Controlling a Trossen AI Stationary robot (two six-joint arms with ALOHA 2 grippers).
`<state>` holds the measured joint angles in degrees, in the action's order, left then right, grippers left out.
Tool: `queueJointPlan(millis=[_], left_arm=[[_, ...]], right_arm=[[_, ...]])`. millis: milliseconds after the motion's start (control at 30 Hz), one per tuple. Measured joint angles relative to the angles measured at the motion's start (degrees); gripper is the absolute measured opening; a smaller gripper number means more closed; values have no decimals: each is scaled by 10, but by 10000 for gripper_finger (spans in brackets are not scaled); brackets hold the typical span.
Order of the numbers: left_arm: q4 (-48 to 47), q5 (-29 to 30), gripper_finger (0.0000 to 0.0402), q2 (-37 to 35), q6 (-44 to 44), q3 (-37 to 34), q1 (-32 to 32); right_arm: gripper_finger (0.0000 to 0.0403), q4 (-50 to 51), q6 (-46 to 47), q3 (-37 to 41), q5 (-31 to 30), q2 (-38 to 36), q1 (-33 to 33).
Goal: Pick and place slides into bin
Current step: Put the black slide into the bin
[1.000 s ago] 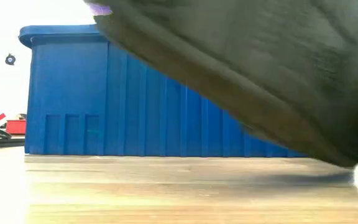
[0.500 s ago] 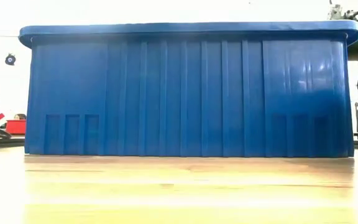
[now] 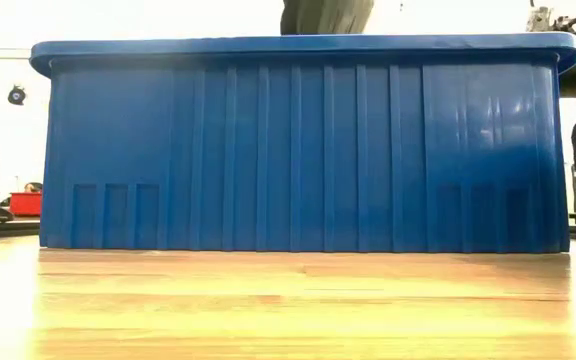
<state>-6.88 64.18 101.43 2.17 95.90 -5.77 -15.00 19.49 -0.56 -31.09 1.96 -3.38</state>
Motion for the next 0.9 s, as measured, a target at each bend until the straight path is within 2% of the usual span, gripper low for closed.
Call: queueJointPlan(millis=[100, 233, 467, 533, 767, 900], left_arm=[[3, 88, 1, 36, -2, 16, 21], [7, 199, 1, 94, -66, 51, 38], [5, 204, 0, 205, -309, 122, 45], [5, 222, 0, 223, -342, 127, 46], [5, 222, 0, 241, -298, 126, 51], [6, 205, 0, 241, -224, 128, 57]], right_arm=[[9, 0, 0, 0, 0, 0, 0], [9, -1, 0, 0, 0, 0, 0], [9, -1, 0, 0, 0, 0, 0], [9, -1, 0, 0, 0, 0, 0], [9, -1, 0, 0, 0, 0, 0], [9, 0, 0, 0, 0, 0, 0]])
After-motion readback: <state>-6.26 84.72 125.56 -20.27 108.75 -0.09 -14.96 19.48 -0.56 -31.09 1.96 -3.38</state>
